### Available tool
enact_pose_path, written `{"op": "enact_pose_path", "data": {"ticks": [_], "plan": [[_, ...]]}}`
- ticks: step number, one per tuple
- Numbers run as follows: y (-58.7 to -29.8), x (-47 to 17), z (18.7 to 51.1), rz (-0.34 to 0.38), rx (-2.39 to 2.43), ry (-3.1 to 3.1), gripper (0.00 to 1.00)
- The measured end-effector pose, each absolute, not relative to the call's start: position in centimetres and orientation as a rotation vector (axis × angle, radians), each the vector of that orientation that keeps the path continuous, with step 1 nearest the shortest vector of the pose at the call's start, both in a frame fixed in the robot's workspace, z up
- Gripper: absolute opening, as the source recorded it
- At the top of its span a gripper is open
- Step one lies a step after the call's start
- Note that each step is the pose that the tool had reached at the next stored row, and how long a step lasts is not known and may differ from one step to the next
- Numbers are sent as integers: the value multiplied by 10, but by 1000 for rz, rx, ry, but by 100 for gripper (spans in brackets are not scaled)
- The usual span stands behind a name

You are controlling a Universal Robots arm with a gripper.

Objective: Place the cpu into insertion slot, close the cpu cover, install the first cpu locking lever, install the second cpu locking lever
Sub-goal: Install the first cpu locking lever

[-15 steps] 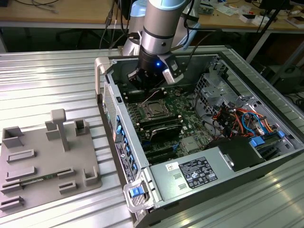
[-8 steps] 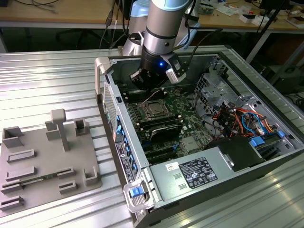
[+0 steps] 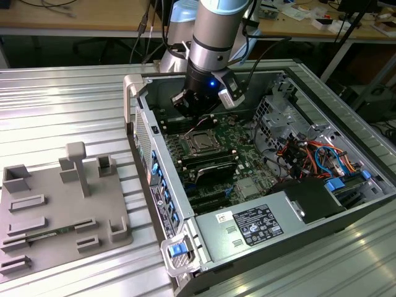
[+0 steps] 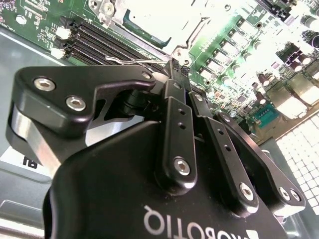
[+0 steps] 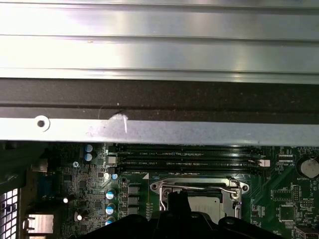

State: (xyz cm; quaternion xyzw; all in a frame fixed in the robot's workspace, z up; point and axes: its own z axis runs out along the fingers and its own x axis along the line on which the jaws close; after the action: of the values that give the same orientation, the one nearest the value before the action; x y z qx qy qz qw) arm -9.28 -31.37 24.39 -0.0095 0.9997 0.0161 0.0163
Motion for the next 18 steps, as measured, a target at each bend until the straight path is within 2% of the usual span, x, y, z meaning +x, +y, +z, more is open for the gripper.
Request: {"op": "enact_pose_path", "data": {"ticks": [18], "plan": [[-307,-90,241,50,-30,3109,11]]}}
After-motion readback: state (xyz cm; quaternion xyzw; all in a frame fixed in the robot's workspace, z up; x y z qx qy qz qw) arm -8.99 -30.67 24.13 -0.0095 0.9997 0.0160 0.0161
